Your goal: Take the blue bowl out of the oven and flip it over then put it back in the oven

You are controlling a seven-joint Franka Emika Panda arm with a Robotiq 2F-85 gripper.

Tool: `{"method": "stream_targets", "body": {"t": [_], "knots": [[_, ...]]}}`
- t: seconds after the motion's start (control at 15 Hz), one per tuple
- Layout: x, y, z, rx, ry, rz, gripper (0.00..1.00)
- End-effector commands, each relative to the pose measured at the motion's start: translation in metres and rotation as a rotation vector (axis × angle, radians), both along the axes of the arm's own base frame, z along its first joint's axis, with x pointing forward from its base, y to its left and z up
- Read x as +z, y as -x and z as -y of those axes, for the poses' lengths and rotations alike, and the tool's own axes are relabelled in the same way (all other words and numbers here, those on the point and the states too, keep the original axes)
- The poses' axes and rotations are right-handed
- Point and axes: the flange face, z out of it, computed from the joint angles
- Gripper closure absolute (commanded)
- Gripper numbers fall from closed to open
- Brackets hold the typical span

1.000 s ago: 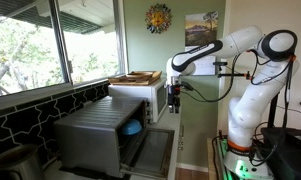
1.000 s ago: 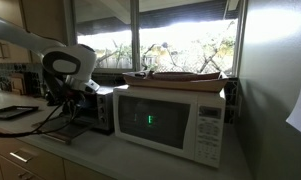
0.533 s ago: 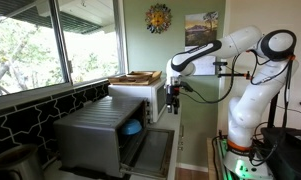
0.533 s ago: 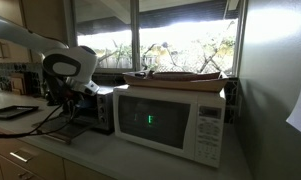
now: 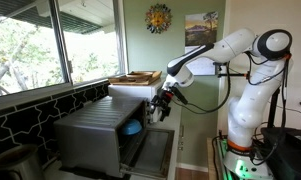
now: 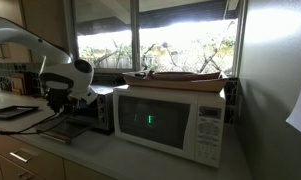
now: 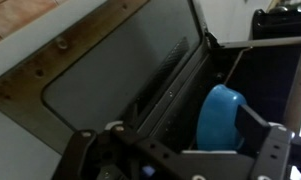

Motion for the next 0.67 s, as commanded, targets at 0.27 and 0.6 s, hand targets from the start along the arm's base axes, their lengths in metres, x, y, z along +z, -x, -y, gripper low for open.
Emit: {"method": "stream_targets", "body": {"t": [0.27, 0.6], "knots": [[-0.028, -0.005, -0.035, -0.084, -0.221, 0.101, 0.0], [-0.049, -0.01, -0.05, -0.071, -0.272, 0.118, 0.0]]}}
